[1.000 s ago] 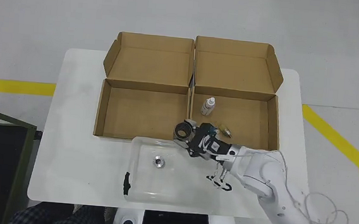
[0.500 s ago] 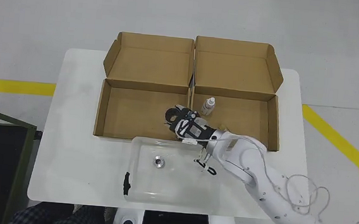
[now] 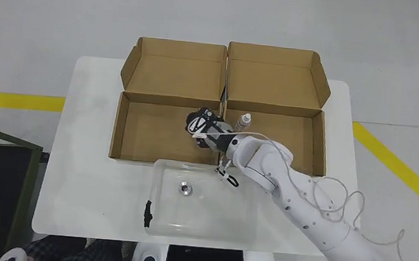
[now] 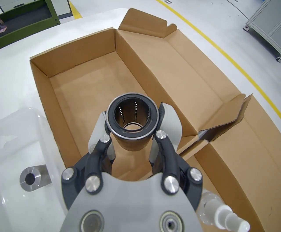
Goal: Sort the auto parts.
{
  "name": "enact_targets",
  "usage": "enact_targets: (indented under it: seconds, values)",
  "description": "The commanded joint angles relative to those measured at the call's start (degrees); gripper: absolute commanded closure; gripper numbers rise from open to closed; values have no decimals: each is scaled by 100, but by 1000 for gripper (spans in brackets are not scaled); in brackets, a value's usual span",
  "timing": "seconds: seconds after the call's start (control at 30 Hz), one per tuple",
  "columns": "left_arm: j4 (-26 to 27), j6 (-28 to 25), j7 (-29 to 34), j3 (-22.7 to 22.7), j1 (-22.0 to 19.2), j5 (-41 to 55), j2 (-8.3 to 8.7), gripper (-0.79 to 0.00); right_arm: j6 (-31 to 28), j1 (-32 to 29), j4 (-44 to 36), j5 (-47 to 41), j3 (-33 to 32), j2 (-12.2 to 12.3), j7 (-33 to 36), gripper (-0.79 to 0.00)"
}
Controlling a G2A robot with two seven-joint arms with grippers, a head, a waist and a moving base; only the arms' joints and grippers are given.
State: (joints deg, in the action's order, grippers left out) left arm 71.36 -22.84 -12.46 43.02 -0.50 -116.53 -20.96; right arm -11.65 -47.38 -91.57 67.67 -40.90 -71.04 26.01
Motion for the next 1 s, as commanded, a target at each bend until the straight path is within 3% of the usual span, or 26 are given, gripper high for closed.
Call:
enact_targets:
  seconds: [0.0, 0.4, 0.6, 0.97]
  values:
    - [0, 0, 0, 0, 0, 0, 0, -785, 54, 112, 216, -58, 52, -66, -14, 0]
    - [0, 0, 0, 0, 0, 0, 0, -785, 165, 365, 1045, -97, 224, -337, -138, 0]
    - [0, 0, 0, 0, 0, 0, 0, -785, 143, 392, 1226, -24, 223, -414, -122, -157]
    - [0, 0, 0, 0, 0, 0, 0, -785, 77, 338, 1362, 153, 184, -510, -44, -339]
